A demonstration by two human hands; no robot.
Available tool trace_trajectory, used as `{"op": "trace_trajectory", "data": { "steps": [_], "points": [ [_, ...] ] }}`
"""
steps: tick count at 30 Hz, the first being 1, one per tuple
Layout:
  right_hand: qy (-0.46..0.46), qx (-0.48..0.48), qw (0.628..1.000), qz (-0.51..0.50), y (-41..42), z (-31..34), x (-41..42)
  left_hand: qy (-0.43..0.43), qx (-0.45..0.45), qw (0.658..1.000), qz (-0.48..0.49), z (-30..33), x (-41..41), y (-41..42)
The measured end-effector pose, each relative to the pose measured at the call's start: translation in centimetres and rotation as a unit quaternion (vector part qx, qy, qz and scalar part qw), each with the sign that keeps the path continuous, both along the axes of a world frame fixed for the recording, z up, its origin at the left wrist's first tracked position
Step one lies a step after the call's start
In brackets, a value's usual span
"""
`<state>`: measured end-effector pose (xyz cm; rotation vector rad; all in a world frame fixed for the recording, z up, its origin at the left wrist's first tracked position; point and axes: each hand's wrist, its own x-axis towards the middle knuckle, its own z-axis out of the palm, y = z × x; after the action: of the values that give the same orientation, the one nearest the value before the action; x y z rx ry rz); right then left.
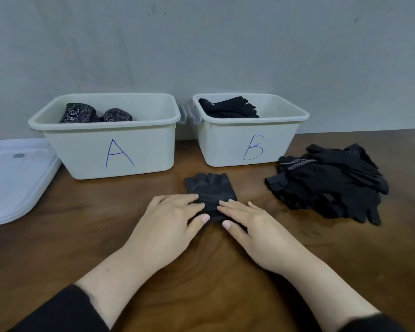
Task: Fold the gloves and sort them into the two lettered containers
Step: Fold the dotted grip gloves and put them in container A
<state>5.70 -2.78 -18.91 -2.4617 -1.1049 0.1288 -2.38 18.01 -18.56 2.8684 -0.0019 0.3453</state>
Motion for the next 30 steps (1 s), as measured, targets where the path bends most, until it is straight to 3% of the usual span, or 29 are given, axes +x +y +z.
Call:
{"op": "trace_trajectory", "data": {
  "steps": [3, 7, 12, 22, 26, 30],
  "points": [
    [0.013, 0.028, 1.0, 0.002, 0.2, 0.0, 0.1, -0.007, 0.01, 1.0, 0.0, 0.0, 0.1, -0.8],
    [0.044, 0.156, 0.984, -0.076, -1.0, 0.7, 0.1, -0.028, 0.023, 0.999, 0.025, -0.3, 0.9, -2.0],
    [0.001, 0.255, 0.956, -0.148, -2.8, 1.2, 1.1, -0.1, -0.045, 0.994, 0.013, 0.8, 1.9, -5.9],
    [-0.119, 0.287, 0.93, -0.196, -9.2, 1.2, 3.7, -0.09, -0.113, 0.988, -0.044, 0.2, 4.4, -11.2],
    [-0.173, 0.3, 0.901, -0.262, -11.5, 1.2, 5.4, -0.092, -0.121, 0.987, -0.055, 0.5, 6.0, -13.1],
    [-0.2, 0.253, 0.891, -0.321, -14.0, 1.6, 8.5, -0.091, -0.125, 0.986, -0.06, 0.6, 7.7, -14.4]
  ]
}}
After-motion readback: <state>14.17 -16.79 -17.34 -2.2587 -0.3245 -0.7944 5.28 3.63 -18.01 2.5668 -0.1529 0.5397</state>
